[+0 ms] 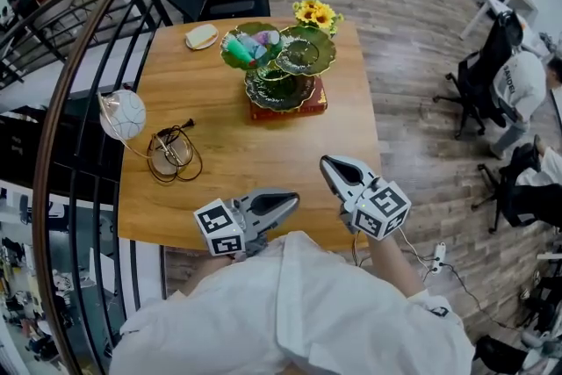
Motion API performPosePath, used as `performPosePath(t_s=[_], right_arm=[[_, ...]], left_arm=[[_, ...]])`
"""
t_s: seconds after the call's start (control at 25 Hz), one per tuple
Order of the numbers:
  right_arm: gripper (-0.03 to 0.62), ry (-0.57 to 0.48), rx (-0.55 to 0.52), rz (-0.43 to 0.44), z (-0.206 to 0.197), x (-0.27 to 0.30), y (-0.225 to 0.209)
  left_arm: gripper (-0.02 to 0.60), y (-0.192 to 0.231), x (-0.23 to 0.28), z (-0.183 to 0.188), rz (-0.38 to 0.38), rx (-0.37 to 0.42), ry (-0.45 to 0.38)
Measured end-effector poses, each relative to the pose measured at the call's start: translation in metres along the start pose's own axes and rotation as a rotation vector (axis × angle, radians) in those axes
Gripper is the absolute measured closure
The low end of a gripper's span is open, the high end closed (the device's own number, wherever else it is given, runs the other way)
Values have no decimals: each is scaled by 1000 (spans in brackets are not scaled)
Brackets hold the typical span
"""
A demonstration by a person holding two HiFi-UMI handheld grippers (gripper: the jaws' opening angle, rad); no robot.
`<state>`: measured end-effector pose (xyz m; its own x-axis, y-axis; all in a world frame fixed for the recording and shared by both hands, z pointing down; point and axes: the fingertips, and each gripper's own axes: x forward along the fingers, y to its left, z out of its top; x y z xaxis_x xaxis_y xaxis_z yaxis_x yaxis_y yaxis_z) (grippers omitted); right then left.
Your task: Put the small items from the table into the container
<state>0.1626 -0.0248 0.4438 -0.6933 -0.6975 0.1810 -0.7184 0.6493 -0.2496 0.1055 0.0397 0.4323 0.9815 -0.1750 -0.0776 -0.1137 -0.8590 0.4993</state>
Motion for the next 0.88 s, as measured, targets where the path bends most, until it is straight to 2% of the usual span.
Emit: performPosePath(t_s=[0.32,0.56,0.88], right_arm=[[580,-39,-1,94,-14,-11,41],[580,-39,56,78,-23,-7,46],[580,-35,6,76,-13,5,49]], left_arm=[[574,6,2,7,37,16,-28],[574,15,-8,9,68,16,-42],[574,20,-11,13,47,12,-52]])
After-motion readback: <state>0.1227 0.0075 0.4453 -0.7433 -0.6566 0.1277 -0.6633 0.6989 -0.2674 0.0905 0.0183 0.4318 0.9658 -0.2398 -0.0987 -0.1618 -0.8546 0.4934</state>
